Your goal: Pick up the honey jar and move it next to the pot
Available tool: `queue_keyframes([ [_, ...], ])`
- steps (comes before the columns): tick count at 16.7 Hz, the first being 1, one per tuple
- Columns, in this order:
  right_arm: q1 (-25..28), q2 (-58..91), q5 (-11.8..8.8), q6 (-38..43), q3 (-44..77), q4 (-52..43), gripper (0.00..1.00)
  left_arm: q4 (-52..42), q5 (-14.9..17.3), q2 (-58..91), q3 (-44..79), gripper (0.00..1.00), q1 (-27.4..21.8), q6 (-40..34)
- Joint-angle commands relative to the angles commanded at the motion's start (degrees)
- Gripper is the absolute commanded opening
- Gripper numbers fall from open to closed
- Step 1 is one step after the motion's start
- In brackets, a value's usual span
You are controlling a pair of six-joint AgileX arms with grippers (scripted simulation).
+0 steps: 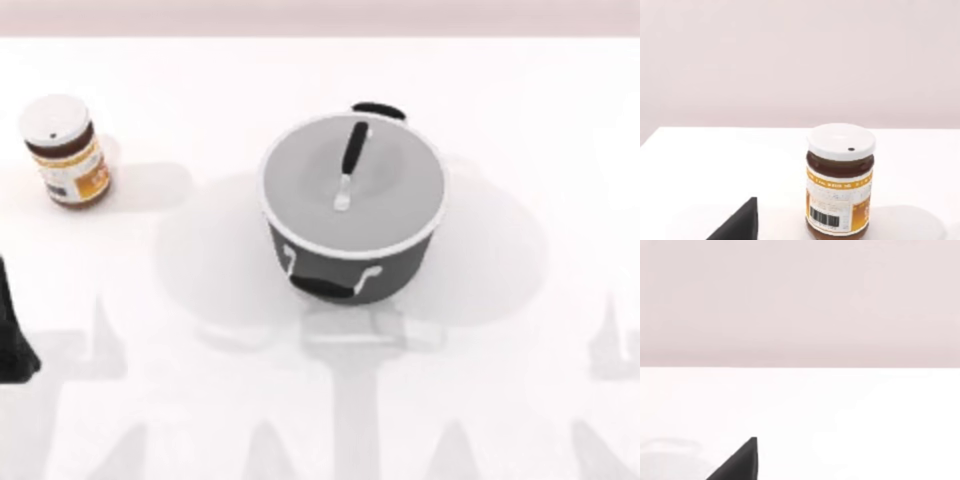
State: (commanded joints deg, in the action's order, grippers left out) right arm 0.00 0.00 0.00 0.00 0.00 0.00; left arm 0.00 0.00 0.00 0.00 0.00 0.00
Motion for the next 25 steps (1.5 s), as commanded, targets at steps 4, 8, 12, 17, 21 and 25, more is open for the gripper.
queue_keyframes([
  [4,0.0,0.0,0.0,0.0,0.0,0.0,1.0,-1.12,0.05,1.47,1.07,1.0,-0.09,0.33],
  [8,0.0,0.0,0.0,0.0,0.0,0.0,1.0,-8.3,0.53,11.02,8.49,1.0,-0.86,2.46],
  [12,0.0,0.0,0.0,0.0,0.0,0.0,1.0,-20.04,1.36,27.14,22.51,1.0,-2.12,6.17],
  [17,0.0,0.0,0.0,0.0,0.0,0.0,1.0,-37.59,2.19,52.59,47.96,1.0,-3.49,12.15],
  [21,0.0,0.0,0.0,0.0,0.0,0.0,1.0,-51.96,2.41,74.73,72.5,1.0,-4.01,17.3],
  [25,0.0,0.0,0.0,0.0,0.0,0.0,1.0,-65.73,2.26,96.9,98.11,1.0,-3.92,22.27],
])
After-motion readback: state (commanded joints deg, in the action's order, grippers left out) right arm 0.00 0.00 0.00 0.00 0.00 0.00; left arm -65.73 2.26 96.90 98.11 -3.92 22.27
